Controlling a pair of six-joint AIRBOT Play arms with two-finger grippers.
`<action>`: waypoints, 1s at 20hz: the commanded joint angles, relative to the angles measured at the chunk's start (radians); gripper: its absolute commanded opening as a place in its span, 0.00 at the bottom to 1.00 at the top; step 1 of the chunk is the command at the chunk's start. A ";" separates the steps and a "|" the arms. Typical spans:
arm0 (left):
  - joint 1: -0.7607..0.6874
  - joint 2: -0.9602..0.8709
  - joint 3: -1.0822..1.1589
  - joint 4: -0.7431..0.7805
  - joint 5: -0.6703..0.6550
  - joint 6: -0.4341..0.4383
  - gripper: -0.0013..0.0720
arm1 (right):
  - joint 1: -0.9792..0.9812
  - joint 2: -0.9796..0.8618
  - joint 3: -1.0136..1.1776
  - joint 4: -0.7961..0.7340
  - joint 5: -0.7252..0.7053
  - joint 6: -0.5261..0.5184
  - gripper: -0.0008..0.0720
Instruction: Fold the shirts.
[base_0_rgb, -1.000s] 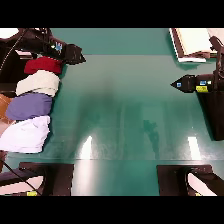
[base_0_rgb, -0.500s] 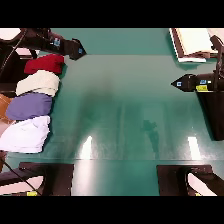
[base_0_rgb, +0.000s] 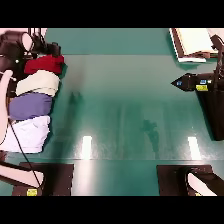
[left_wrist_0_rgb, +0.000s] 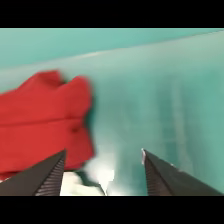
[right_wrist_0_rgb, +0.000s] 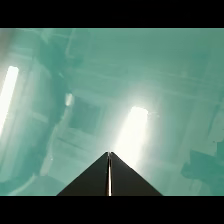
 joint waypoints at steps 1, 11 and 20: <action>0.082 -0.142 0.000 0.027 0.072 -0.040 0.80 | 0.001 -0.001 0.000 0.000 0.000 0.000 0.03; 0.116 -0.280 0.017 0.021 0.171 -0.039 0.21 | 0.002 -0.001 0.000 0.001 -0.001 0.000 0.03; 0.108 -0.056 0.340 -0.022 -0.052 0.008 0.06 | 0.002 0.006 0.128 0.000 -0.029 0.000 0.03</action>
